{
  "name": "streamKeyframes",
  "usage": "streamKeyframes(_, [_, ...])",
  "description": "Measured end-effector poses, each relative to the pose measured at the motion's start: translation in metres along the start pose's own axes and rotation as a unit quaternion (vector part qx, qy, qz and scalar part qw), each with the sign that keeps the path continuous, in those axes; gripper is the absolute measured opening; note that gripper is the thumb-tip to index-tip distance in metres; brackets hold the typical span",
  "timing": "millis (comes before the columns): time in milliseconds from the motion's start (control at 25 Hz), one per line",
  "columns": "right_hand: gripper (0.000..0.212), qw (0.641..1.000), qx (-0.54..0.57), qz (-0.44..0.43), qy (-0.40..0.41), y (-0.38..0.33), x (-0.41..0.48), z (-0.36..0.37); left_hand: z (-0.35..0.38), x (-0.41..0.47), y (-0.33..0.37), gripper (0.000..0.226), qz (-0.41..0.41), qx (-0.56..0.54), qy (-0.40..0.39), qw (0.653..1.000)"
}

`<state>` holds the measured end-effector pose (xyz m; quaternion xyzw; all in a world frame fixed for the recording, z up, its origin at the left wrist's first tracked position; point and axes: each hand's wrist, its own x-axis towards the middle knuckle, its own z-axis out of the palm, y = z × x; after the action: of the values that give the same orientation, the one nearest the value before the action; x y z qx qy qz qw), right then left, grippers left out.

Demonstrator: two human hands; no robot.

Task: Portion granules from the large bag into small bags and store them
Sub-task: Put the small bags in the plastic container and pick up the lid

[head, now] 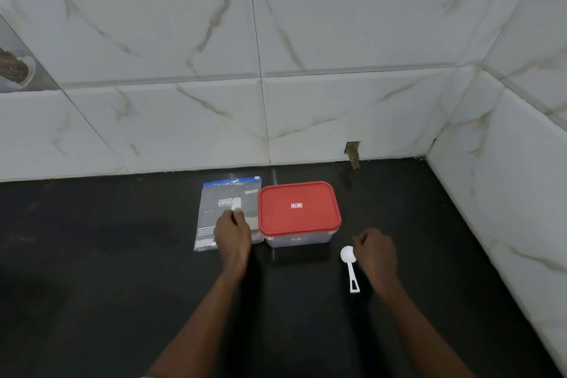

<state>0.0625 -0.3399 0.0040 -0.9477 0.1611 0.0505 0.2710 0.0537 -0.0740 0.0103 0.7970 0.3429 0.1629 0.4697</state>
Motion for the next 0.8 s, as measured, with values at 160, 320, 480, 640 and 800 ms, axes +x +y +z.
streamKeyframes(160, [0.026, 0.996, -0.076, -0.026, -0.047, 0.013, -0.043, 0.024, -0.022, -0.033, -0.045, 0.024, 0.031, 0.041, -0.01, 0.999])
streamKeyframes(320, [0.015, 0.99, -0.134, -0.037, -0.033, 0.006, -0.048, 0.028, -0.029, -0.059, -0.072, 0.016, 0.056, 0.09, -0.037, 0.994])
streamKeyframes(480, [0.013, 0.995, -0.05, -0.052, 0.072, -0.007, -0.036, -0.005, -0.034, -0.065, -0.063, 0.017, 0.096, 0.077, -0.046, 0.991])
streamKeyframes(640, [0.015, 0.974, 0.174, -0.103, 0.1, -0.054, -0.009, -0.044, -0.028, -0.06, -0.027, 0.046, 0.213, 0.053, -0.061, 0.974])
streamKeyframes(800, [0.017, 0.992, 0.067, -0.107, -0.006, -0.1, 0.019, -0.025, -0.014, -0.051, 0.005, 0.043, 0.274, 0.138, -0.156, 0.939])
